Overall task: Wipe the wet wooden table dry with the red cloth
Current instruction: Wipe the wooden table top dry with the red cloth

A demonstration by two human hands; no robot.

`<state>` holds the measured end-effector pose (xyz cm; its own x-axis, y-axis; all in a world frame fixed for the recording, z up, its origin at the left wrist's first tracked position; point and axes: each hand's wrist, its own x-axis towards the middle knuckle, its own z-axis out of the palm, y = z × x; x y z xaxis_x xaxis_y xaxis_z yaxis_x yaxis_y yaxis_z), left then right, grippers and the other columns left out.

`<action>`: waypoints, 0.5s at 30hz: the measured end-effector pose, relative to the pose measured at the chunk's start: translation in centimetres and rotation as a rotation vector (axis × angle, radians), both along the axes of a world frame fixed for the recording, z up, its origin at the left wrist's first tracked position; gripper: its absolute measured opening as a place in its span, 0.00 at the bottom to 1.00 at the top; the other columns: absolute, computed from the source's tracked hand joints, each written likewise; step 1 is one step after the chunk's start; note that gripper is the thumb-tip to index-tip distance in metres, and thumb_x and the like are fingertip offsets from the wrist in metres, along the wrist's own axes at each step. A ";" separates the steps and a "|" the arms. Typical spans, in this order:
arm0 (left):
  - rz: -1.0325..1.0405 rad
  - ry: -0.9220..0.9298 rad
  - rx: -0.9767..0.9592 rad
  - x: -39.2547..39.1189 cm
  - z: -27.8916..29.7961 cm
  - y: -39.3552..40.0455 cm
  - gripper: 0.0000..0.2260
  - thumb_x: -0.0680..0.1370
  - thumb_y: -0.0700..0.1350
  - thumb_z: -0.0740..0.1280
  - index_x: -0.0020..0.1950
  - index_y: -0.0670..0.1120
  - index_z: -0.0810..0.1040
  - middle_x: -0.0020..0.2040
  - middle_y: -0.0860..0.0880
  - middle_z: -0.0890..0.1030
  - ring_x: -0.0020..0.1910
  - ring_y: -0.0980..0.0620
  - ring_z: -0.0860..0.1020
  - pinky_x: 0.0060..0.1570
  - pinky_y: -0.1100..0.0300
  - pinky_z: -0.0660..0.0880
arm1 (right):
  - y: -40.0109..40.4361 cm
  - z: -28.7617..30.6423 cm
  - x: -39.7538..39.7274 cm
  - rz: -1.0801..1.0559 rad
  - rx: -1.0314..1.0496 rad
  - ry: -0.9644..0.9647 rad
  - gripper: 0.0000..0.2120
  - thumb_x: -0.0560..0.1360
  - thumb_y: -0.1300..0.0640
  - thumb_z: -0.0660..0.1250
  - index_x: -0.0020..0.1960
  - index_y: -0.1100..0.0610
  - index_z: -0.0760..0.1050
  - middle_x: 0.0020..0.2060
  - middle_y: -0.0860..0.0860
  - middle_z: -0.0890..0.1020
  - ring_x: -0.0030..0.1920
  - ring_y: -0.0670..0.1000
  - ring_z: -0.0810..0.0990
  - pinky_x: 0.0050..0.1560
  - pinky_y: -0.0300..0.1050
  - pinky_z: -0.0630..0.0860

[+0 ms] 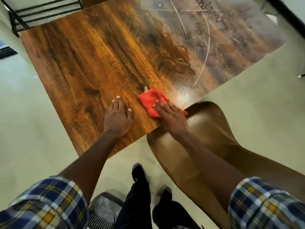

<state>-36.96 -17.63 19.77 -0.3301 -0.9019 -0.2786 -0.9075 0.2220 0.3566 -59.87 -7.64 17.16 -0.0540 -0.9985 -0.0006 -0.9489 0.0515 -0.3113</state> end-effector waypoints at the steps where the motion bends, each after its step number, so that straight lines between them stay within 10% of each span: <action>1: 0.000 -0.006 -0.005 0.0 0.1 0.0 0.29 0.86 0.58 0.53 0.82 0.43 0.57 0.83 0.41 0.60 0.82 0.38 0.60 0.79 0.40 0.59 | -0.2 0.3 -1.6 -0.083 0.030 -0.006 0.27 0.82 0.51 0.64 0.81 0.45 0.68 0.82 0.48 0.68 0.78 0.64 0.69 0.71 0.67 0.72; 6: -0.045 -0.071 -0.064 -0.5 0.0 0.8 0.28 0.86 0.59 0.49 0.82 0.45 0.59 0.84 0.42 0.59 0.83 0.39 0.58 0.79 0.38 0.59 | -1.9 2.9 -9.1 -0.326 0.170 -0.025 0.25 0.86 0.52 0.63 0.82 0.44 0.66 0.83 0.49 0.65 0.78 0.60 0.66 0.76 0.60 0.68; 12: -0.089 -0.077 -0.194 -7.2 2.0 3.2 0.23 0.86 0.53 0.55 0.78 0.42 0.65 0.79 0.39 0.67 0.79 0.39 0.65 0.77 0.41 0.61 | -3.3 7.0 -10.6 -0.512 -0.073 -0.587 0.20 0.86 0.54 0.63 0.78 0.50 0.74 0.71 0.52 0.80 0.68 0.53 0.77 0.70 0.55 0.74; 15: -0.003 -0.021 -0.213 -11.4 1.9 5.4 0.17 0.84 0.50 0.59 0.70 0.44 0.74 0.69 0.41 0.77 0.68 0.41 0.75 0.68 0.44 0.71 | -2.7 6.9 -8.4 -0.302 -0.141 -0.337 0.23 0.85 0.53 0.64 0.80 0.51 0.71 0.75 0.52 0.76 0.68 0.54 0.73 0.70 0.55 0.72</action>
